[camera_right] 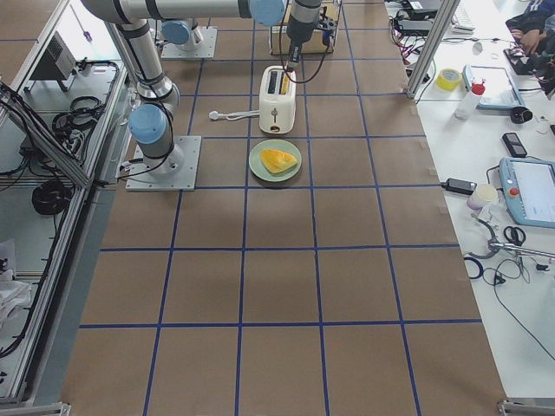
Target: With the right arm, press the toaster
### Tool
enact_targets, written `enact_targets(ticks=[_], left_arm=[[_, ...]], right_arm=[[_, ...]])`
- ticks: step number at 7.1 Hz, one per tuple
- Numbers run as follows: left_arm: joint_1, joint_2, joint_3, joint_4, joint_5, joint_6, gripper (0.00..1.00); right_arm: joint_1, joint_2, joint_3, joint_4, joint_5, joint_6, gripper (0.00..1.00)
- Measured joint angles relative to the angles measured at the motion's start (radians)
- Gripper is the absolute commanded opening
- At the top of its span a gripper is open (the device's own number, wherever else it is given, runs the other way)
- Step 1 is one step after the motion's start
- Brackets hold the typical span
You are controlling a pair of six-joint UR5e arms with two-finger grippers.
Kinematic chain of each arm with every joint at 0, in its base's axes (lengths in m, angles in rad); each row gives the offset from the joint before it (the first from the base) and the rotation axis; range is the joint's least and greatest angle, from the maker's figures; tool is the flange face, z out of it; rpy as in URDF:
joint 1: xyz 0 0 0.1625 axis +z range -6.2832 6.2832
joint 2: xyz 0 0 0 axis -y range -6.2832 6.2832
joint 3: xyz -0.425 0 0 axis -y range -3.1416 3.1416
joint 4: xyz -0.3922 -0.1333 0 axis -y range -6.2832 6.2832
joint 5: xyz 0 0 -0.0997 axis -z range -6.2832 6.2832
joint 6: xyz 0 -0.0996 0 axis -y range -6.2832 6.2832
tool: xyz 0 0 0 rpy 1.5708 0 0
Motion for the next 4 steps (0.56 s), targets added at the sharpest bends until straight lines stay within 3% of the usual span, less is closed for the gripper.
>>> enact_targets(ticks=[1,2,4], left_arm=[[0.0,0.0,0.0,0.0,0.0,0.0,1.0],[0.0,0.0,0.0,0.0,0.0,0.0,1.0],[0.0,0.0,0.0,0.0,0.0,0.0,1.0]], right_arm=[[0.015,0.001,-0.006,-0.021,-0.02,0.01,0.89],[0.021,0.001,-0.008,-0.063,-0.028,0.014,1.0],[0.024,0.003,-0.005,-0.208,-0.023,0.01,1.0]])
